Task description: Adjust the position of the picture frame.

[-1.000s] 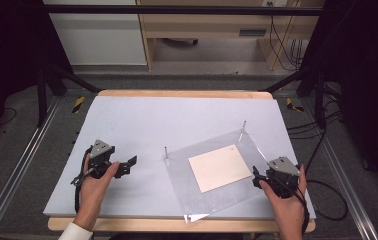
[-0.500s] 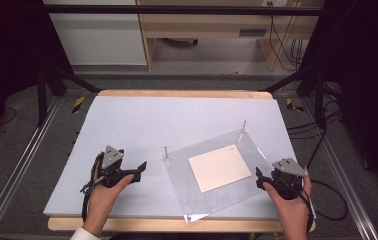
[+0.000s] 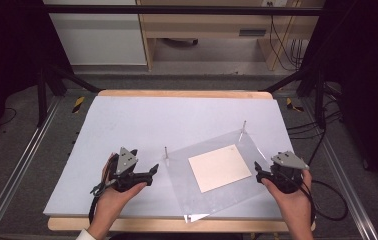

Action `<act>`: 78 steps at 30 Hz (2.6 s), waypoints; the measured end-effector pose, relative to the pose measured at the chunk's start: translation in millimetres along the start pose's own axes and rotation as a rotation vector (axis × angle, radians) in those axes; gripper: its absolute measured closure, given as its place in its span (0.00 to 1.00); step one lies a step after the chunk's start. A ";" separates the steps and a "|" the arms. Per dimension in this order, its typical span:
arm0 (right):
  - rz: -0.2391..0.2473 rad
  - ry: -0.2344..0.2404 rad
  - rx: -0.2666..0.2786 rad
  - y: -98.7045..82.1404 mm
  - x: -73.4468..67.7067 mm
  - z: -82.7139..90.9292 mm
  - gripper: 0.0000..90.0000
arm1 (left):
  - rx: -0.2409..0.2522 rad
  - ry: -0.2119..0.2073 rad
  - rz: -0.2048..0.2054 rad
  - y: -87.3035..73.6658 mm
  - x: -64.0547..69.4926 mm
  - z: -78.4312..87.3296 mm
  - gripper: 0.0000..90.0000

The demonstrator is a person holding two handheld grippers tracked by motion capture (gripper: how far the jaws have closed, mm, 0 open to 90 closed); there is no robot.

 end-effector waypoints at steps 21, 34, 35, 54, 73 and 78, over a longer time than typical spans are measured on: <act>0.159 0.157 -0.137 73.9 36.5 -55.3 0.53 | -0.070 0.005 -0.098 4.9 22.3 -44.4 0.39; 0.096 0.160 -0.141 64.4 42.1 -103.8 0.66 | -0.085 0.014 -0.040 0.1 15.7 -64.9 0.43; 0.085 0.167 -0.142 63.5 42.6 -106.6 0.67 | -0.088 0.014 -0.031 -0.7 14.7 -66.4 0.44; -0.028 0.247 -0.142 46.7 38.1 -170.1 0.78 | -0.123 0.005 -0.005 -7.7 14.5 -82.3 0.52; -0.056 0.246 -0.164 43.8 35.4 -190.8 0.89 | -0.145 -0.003 -0.004 -9.5 13.6 -81.3 0.58; -0.063 0.244 -0.161 43.9 34.1 -195.3 0.91 | -0.156 0.011 0.007 -11.8 12.2 -85.0 0.63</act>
Point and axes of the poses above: each handheld gripper's, and its own axes: z roughly backward along the jaws, y roughly out of its top, x roughly to its right, the point moved 3 cm from there along -z, roughly forward along the jaws, and after that the axes turned 12 degrees about z, right-handed, at the moved point
